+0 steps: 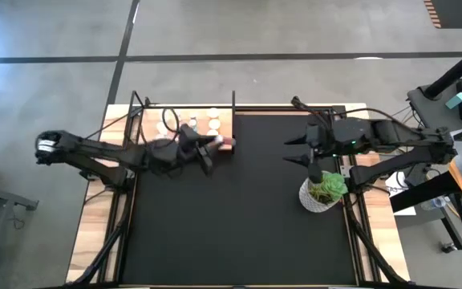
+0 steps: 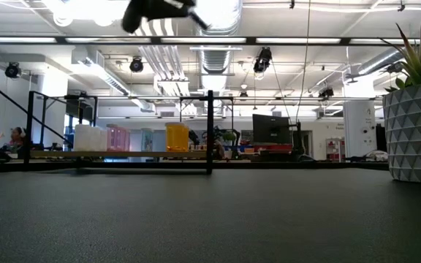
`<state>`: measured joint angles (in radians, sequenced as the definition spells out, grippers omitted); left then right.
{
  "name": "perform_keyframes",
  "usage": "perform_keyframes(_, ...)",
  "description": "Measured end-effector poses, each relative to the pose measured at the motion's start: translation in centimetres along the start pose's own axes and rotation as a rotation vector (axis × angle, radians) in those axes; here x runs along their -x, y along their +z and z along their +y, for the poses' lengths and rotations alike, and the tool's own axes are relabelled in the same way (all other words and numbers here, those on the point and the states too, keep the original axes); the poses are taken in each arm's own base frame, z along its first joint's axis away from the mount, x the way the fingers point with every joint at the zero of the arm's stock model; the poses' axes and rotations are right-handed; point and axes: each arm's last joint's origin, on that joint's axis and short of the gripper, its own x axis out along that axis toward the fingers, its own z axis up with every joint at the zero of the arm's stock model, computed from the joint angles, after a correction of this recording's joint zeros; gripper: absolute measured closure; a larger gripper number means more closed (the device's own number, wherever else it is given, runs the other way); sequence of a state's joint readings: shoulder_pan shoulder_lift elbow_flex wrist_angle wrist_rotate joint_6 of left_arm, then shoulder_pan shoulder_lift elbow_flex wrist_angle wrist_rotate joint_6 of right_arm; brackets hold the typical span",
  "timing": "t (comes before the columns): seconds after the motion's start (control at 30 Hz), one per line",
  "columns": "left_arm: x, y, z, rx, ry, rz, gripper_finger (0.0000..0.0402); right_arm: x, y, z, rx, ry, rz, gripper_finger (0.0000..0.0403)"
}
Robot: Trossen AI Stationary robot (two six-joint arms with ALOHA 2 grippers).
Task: Pick and place medicine bottles onto shelf by color
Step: Put the blue pill bottle into the shelf
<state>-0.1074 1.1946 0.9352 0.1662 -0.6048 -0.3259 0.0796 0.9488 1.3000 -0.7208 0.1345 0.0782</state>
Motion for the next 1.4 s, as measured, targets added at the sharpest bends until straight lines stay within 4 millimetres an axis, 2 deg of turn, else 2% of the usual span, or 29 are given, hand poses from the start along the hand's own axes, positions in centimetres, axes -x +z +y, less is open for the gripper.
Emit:
perform_keyframes(0.07,0.7,0.7,1.1,0.024,0.055,0.059,0.0296,0.7,-0.2,-0.1,0.003,0.002,-0.017,0.0188)
perform_keyframes(0.2,2.3,1.4,3.2,0.057,0.139,0.143,0.0296,0.6,-1.5,-0.2,0.025,0.003,-0.04,0.0188)
perform_keyframes(0.43,3.6,0.5,5.3,0.099,0.251,0.257,0.0296,-0.5,-5.4,-0.3,-0.004,0.015,-0.177,0.0188)
perform_keyframes(0.63,2.8,-0.2,5.8,0.089,0.262,0.319,0.0296,-0.8,-9.0,-0.6,-0.056,0.031,-0.342,0.0188)
perform_keyframes(0.77,1.5,-0.9,6.5,0.105,0.244,0.398,0.0296,-1.2,-11.3,-0.7,-0.101,0.044,-0.462,0.0188)
perform_keyframes(0.87,0.5,-1.4,7.2,0.112,0.253,0.442,0.0296,-1.7,-13.0,-1.0,-0.122,-0.008,-0.528,0.0188)
perform_keyframes(1.07,-1.2,-2.1,8.5,0.139,0.267,0.512,0.0296,-2.9,-16.1,-1.5,-0.176,-0.154,-0.548,0.0188)
perform_keyframes(1.4,-1.9,-3.4,10.0,0.11,0.321,0.642,0.0296,-3.9,-19.4,-1.7,-0.239,-0.153,-0.603,0.0188)
